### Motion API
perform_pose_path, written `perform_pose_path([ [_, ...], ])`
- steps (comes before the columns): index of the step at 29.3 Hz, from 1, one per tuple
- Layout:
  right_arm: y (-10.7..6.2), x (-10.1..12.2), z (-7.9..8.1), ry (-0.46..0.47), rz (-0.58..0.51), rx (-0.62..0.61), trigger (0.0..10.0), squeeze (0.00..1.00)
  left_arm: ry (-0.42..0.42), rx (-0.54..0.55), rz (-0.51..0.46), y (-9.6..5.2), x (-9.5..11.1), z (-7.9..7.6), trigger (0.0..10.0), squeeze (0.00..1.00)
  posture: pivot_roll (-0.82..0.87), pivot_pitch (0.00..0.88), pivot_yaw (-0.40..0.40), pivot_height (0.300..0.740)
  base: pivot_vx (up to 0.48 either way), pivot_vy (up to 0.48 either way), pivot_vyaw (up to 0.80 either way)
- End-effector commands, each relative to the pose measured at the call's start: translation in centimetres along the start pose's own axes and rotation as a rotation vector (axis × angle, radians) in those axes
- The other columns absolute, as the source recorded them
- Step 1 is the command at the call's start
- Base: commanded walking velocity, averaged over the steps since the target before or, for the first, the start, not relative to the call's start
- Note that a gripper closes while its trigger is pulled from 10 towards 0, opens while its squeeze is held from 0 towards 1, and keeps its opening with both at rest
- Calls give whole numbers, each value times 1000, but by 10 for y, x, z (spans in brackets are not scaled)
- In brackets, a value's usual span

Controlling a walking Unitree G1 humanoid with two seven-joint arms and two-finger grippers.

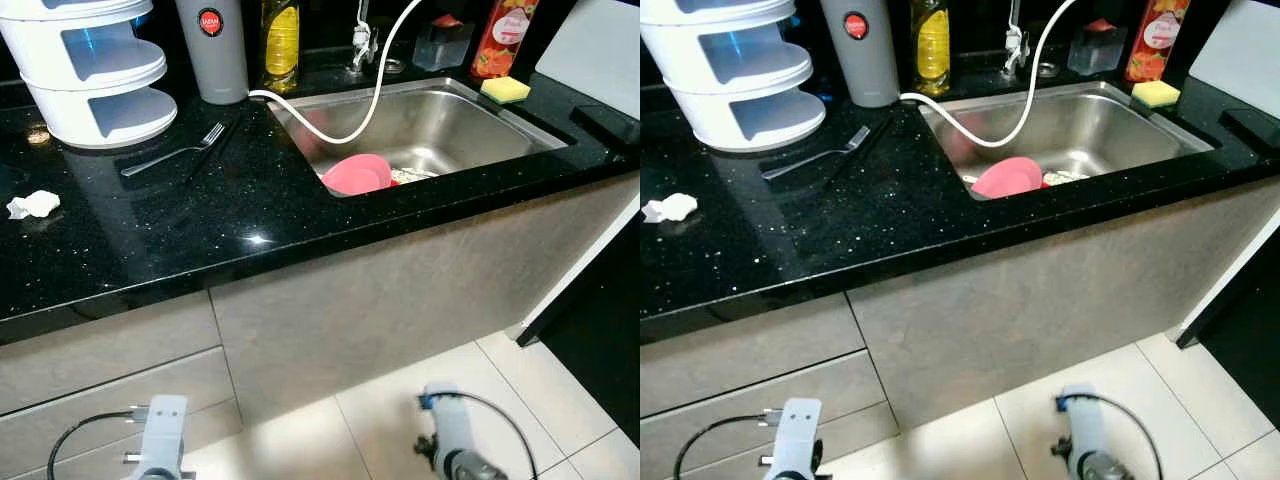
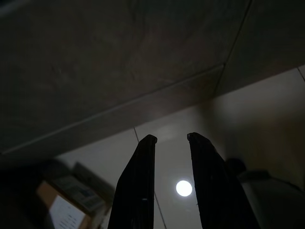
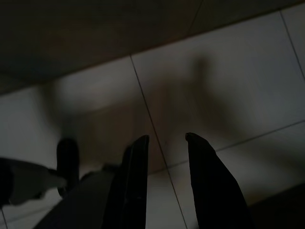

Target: Kitchen organization

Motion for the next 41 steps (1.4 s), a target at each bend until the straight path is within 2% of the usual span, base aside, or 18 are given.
perform_pose_path([
  [1,-1,2,0,28,-21,9,10000,0,-11,6,-2,-2,-4,6,10000,0,-3,0,-22,740,0,0,0],
  [5,-1,13,4,43,-81,39,10000,0,-40,-11,-26,-7,-7,2,10000,0,1,0,-23,740,0,0,0],
  [6,-1,20,10,33,-125,74,10000,0,-30,-17,-85,-10,-1,2,10000,0,1,0,-24,740,0,0,0],
  [12,-3,37,21,8,-230,123,10000,0,-10,-13,-201,-16,14,5,10000,0,1,0,-18,740,0,0,0],
  [16,-6,50,23,15,-296,137,10000,0,5,-18,-237,-18,20,7,10000,0,3,0,-15,740,0,0,0],
  [18,-11,63,22,-4,-375,149,10000,0,24,-41,-303,-20,32,5,10000,0,1,0,-12,740,0,0,0],
  [21,-17,69,18,7,-428,151,10000,0,61,-59,-356,-23,42,3,10000,0,-2,0,-10,740,0,0,0],
  [24,-20,69,16,14,-441,152,10000,0,78,-60,-364,-24,44,4,10000,0,-2,0,-9,740,0,0,0],
  [25,-29,63,13,1,-470,149,10000,0,101,-51,-365,-25,43,7,10000,0,-8,0,-6,740,0,0,0],
  [27,-35,60,12,-6,-486,144,10000,0,101,-45,-364,-26,43,8,10000,0,-12,0,-4,740,0,0,0],
  [30,-56,66,16,-11,-562,122,10000,0,100,-48,-417,-32,54,6,10000,0,-17,0,2,740,0,0,0],
  [31,-56,66,16,-11,-562,122,10000,0,100,-48,-417,-32,54,6,10000,0,-17,0,2,740,0,0,0],
  [33,-66,75,21,-9,-607,122,10000,0,106,-49,-450,-36,63,5,10000,0,-20,0,5,740,0,0,0],
  [35,-81,100,35,-37,-693,149,10000,0,91,-43,-516,-43,84,5,10000,0,-24,0,8,740,0,0,0],
  [36,-81,100,35,-37,-693,149,10000,0,91,-43,-516,-43,84,5,10000,0,-24,0,8,740,0,0,0],
  [37,-87,114,41,-53,-733,166,10000,0,85,-40,-544,-45,95,5,10000,0,-26,0,11,740,0,0,0],
  [39,-88,141,49,-40,-775,171,10000,0,86,-37,-600,-52,125,2,10000,0,-27,0,8,740,0,0,0],
  [41,-80,152,55,-45,-768,178,10000,0,97,-35,-608,-55,134,1,10000,0,-30,0,8,740,0,0,0],
])
Point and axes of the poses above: a point about 5 cm out from each wrist's last joint towards the gripper, its own y axis pointing out of the wrist towards the gripper, its own x axis along the axis of the wrist's last joint, z = x × y, the point moved 6 cm from there along y, pointing out of the wrist towards the gripper, and after that the axes turned 6 degrees about y, right-handed, at the moved point
